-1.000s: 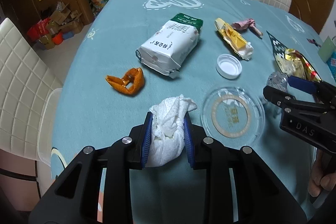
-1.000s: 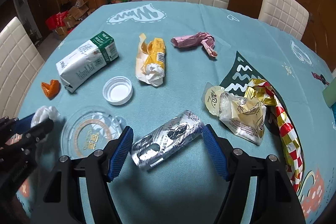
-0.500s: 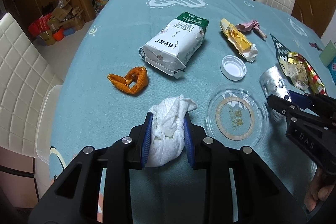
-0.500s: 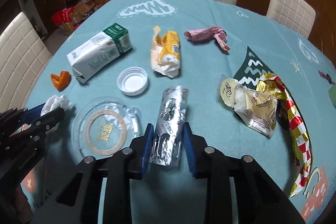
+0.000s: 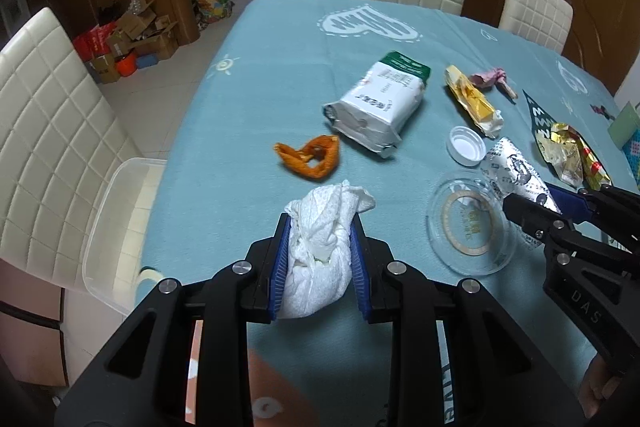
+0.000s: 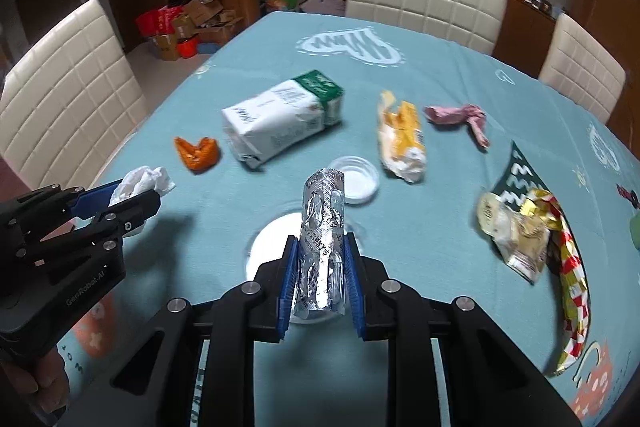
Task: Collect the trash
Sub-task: 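Carry the tissue and foil roll to the bin and open the left tool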
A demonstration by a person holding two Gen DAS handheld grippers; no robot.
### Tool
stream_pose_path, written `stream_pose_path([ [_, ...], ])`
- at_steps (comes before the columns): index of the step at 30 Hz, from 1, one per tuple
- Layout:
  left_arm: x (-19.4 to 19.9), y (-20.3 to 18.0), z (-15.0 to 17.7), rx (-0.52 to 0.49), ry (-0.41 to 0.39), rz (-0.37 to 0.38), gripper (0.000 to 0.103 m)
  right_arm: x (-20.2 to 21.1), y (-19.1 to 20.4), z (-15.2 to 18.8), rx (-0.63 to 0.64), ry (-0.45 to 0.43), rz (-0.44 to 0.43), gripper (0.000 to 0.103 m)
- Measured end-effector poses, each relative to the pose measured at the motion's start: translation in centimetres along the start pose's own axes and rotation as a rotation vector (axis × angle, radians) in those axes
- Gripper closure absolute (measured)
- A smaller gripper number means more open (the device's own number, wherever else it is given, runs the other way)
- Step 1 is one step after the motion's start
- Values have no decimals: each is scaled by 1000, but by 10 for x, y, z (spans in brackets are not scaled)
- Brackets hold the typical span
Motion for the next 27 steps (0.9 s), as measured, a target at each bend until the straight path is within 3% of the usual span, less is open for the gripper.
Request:
stream_pose_path([
  [13, 6, 95, 16, 159, 2, -137, 74, -39, 102, -37, 214, 38, -150, 80],
  [27, -10, 176, 24, 281, 22, -261, 74, -82, 181, -73, 322, 63, -282, 80],
])
Point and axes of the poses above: each gripper's, at about its wrist camera, not at the fingertips, and x roughly against the way its jaws point, y to its left, z to its underside, the point moved 2 cm from there along -x, roughly the way its jaws point, and after that the axes turned 12 degrees about -z, right-handed, at the moved point
